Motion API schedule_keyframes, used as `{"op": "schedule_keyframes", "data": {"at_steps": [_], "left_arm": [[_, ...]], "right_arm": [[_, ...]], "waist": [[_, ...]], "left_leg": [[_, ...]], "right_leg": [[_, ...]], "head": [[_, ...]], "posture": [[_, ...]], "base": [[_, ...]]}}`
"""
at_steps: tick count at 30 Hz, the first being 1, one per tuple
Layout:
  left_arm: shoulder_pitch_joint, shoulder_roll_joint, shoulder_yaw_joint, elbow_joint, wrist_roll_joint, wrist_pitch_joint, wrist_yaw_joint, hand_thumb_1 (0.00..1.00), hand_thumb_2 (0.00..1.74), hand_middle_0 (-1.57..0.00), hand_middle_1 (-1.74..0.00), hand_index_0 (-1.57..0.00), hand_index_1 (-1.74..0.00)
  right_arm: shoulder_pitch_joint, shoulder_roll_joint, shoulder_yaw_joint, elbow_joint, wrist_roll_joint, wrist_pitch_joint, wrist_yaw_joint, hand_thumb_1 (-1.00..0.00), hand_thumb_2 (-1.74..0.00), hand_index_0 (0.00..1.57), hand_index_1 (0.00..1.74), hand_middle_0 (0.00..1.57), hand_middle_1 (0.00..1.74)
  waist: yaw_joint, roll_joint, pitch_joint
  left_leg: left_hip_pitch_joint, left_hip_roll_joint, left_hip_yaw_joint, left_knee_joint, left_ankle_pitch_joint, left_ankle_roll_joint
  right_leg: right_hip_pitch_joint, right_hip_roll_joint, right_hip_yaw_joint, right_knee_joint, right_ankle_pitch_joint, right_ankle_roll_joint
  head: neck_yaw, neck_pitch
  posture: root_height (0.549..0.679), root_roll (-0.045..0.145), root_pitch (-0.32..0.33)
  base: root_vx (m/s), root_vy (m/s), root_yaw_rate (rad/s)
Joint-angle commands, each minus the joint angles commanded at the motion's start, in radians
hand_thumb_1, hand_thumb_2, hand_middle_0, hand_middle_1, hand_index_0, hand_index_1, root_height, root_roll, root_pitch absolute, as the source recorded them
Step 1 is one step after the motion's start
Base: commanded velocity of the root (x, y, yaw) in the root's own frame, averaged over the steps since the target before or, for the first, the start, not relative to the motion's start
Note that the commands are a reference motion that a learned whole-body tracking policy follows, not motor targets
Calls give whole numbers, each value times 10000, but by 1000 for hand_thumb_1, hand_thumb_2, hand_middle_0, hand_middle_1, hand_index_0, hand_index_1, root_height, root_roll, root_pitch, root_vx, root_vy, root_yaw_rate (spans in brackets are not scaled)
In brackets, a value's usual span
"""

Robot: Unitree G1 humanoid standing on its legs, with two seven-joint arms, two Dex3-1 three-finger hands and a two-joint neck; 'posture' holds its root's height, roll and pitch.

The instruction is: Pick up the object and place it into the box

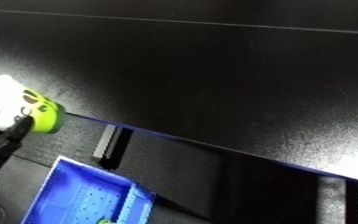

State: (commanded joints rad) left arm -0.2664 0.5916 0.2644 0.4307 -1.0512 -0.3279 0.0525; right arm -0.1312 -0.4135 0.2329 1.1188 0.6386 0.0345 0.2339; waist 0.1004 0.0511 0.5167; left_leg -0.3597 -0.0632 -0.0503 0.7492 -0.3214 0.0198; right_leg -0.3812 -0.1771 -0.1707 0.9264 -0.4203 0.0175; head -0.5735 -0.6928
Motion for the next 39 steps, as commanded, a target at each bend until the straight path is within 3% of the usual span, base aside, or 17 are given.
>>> {"op": "schedule_keyframes", "data": {"at_steps": [4, 9, 15, 22, 30, 34, 39], "left_arm": [[-23, 262, 158, 1998, -502, -468, 517, 750, 1305, -1178, -1305, -1178, -1305], [-120, 481, 353, 4034, -1043, -147, 782, 750, 1305, -1178, -1305, -1178, -1305], [-170, 528, 585, 6198, -1624, 109, 285, 750, 1305, -1178, -1305, -1178, -1305], [-429, 766, 549, 7550, -1706, 640, -169, 400, 696, -628, -696, -628, -696], [-851, 1098, 157, 8205, -459, 978, 269, 0, 0, 0, 0, 0, 0], [-921, 1265, 47, 8440, 62, 1074, 530, 0, 0, 0, 0, 0, 0], [-916, 1254, -234, 8457, 810, 1204, 481, 0, 0, 0, 0, 0, 0]], "right_arm": [[-116, 43, 197, 227, 89, 84, 15, 0, 0, 0, 0, 0, 0], [-164, 144, 352, 392, 124, 243, -66, 0, 0, 0, 0, 0, 0], [-207, 136, 437, 618, -132, 342, -18, 0, 0, 0, 0, 0, 0], [-238, 180, 519, 741, -508, 192, 119, 0, 0, 0, 0, 0, 0], [-232, 119, 643, 784, -547, 56, 284, 0, 0, 0, 0, 0, 0], [-210, 107, 729, 730, -463, 29, 340, 0, 0, 0, 0, 0, 0], [-153, 111, 801, 657, -226, 19, 342, 0, 0, 0, 0, 0, 0]], "waist": [[-39, -111, -89], [-107, -265, -169], [-208, -410, -175], [-274, -680, -107], [-314, -988, 4], [-304, -1092, 33], [-275, -1130, 33]], "left_leg": [[55, 76, -23, -22, 47, 24], [17, 146, -27, 21, 53, 78], [-97, 165, -46, -95, 158, 101], [-183, 298, -62, -364, 353, 63], [-233, 479, -56, -500, 439, 12], [-250, 516, -47, -564, 455, 2], [-248, 476, -44, -643, 441, 4]], "right_leg": [[176, 32, -52, -17, -110, -38], [312, 132, -26, -112, -169, -66], [348, 269, 25, -225, -240, -154], [343, 402, -19, -313, -275, -201], [399, 533, -89, -465, -252, -225], [396, 578, -114, -534, -238, -243], [430, 588, -142, -652, -213, -244]], "head": [[-1112, -47], [-2065, 135], [-2909, -42], [-3262, -163], [-3169, -50], [-2931, -23], [-2645, 25]], "posture": [[621, 61, -87], [621, 57, -91], [621, 54, -85], [623, 46, -76], [624, 39, -72], [625, 36, -68], [626, 35, -63]], "base": [[27, -10, 33], [22, -8, 26], [-14, 28, 12], [-31, 18, 28], [-18, 6, 6], [-7, -1, 3], [-5, -7, 10]]}}
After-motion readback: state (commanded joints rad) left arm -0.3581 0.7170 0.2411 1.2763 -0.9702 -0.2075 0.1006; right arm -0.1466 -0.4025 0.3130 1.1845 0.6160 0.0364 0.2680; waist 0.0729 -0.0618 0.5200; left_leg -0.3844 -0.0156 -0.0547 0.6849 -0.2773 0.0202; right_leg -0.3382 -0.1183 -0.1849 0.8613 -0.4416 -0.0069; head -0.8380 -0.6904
